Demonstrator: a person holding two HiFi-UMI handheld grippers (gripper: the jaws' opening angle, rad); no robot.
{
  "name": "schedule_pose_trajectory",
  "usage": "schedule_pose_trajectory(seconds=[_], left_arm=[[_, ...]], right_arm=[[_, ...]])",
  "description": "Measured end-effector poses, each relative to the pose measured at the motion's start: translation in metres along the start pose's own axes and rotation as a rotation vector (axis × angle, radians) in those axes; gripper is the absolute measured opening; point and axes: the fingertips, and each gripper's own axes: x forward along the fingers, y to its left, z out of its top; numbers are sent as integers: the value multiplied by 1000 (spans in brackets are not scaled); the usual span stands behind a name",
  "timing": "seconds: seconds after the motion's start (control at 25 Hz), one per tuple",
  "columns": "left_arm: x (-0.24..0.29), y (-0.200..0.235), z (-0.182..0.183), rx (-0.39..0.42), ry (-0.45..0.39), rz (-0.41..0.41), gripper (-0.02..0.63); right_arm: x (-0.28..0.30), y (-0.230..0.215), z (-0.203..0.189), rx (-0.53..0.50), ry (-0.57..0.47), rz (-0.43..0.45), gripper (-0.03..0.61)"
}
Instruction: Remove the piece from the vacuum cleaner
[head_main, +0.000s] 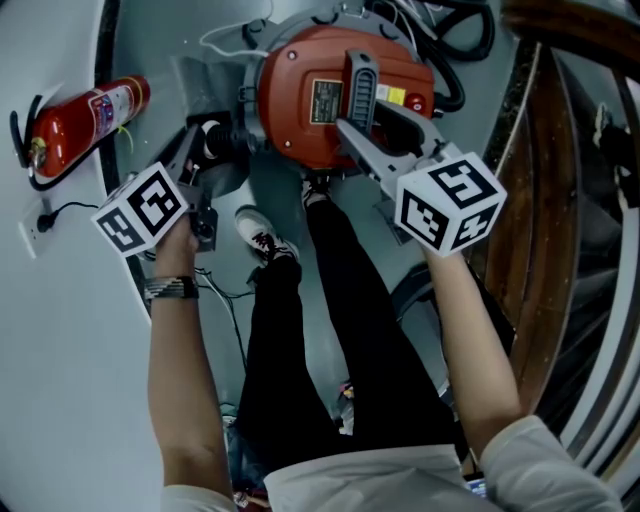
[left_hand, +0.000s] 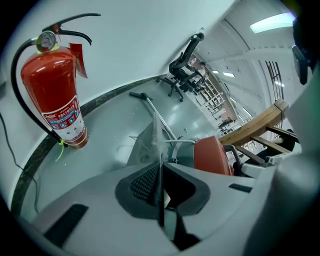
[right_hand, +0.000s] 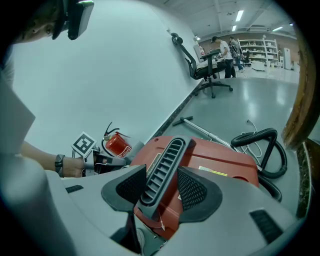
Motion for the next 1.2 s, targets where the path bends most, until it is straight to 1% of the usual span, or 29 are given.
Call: schedule_pose_trajectory(seconds=[0.12,0.28,0.36,0.44,0.56,0.68,0.84,1.04,1.2], left_arm=[[0,1,0,-11,12,-7,23],[2,3,0,-42,40,-43,23],[3,2,-1,-31,54,-49,24],[4,2,0,-2,67,-42,25],[5,2,0,74,97,-9,25],[6,1,0,106,110,4,25],[6,1,0,146,120,3,25],[8,-2,-1,274,168,-13,29],[8,-4,-1,319,189,-29,30]], right_arm=[[0,0,0,0,-2,0,193],[0,0,0,0,-5,4,193],[0,0,0,1,-9,4,193],[0,0,0,1,-12,1,193],[1,0,0,-4,-4,-3,193],[1,0,0,-5,1,-6,193],[1,1,0,-9,-2,-2,193],[1,0,1,-14,-4,-1,193],[0,1,0,-16,-3,-4,193]])
